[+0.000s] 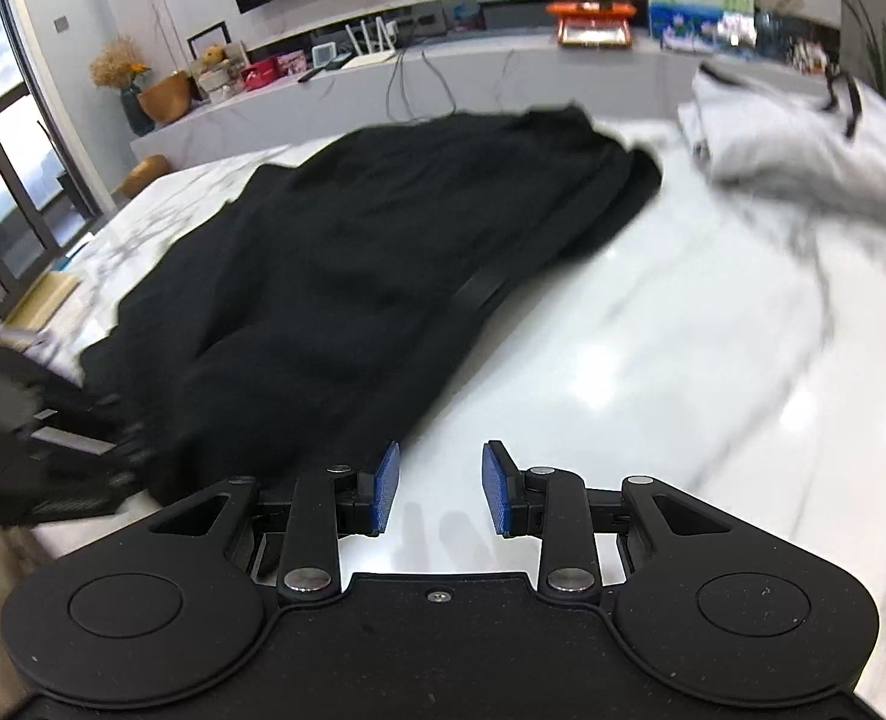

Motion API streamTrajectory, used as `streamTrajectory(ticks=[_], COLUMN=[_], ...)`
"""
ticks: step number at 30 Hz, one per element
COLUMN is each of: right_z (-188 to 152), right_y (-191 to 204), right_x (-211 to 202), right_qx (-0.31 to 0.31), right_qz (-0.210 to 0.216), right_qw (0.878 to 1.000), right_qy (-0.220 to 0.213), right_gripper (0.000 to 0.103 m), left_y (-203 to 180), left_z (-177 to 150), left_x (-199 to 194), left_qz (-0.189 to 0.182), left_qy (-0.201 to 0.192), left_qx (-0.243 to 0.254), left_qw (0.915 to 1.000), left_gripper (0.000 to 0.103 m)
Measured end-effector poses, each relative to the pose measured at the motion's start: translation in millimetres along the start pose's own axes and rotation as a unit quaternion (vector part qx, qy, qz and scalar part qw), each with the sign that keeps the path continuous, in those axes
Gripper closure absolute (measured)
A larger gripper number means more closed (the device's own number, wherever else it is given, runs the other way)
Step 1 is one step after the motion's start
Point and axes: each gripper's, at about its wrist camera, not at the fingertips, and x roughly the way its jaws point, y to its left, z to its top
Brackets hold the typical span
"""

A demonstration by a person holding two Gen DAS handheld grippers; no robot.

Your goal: Fold clothes

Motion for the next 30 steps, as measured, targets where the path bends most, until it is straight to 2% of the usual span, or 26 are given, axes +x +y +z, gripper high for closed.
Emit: streamTrajectory(ticks=[7, 11, 14, 18, 20, 22, 26, 30], right_z=[-47, -57, -52, -45, -45, -45, -41, -34], right_y=[18, 12, 10, 12, 15, 18, 22, 17], right_x=[-25, -27, -23, -11, -8, -8, -15, -27], right_qx=[0.014, 0.015, 0.019, 0.010, 0.003, 0.000, -0.020, -0.043], right_qz=[-0.013, -0.034, -0.031, -0.012, -0.008, -0.003, -0.004, -0.035], right_qw=[1.000, 0.999, 0.999, 1.000, 1.000, 1.000, 1.000, 0.998], right_qy=[0.000, -0.001, -0.006, -0.004, -0.009, -0.012, -0.016, -0.009], right_gripper=[0.073, 0.073, 0.073, 0.073, 0.074, 0.093, 0.098, 0.099], left_y=[-12, -5, 3, 30, 56, 82, 116, 137], left_z=[-2, -10, -22, -38, -52, -66, -80, -91], left_x=[4, -1, -14, -35, -50, -64, -80, -87], left_qz=[-0.036, -0.040, -0.021, 0.002, 0.031, 0.061, 0.098, 0.116], left_qy=[-0.015, -0.020, -0.038, -0.053, -0.060, -0.061, -0.056, -0.047], left_qx=[-0.005, -0.010, -0.015, -0.043, -0.069, -0.095, -0.128, -0.150], left_qw=[0.9992, 0.9989, 0.9989, 0.9977, 0.9954, 0.9918, 0.9853, 0.9807], left_gripper=[0.103, 0.103, 0.103, 0.094, 0.093, 0.093, 0.093, 0.087])
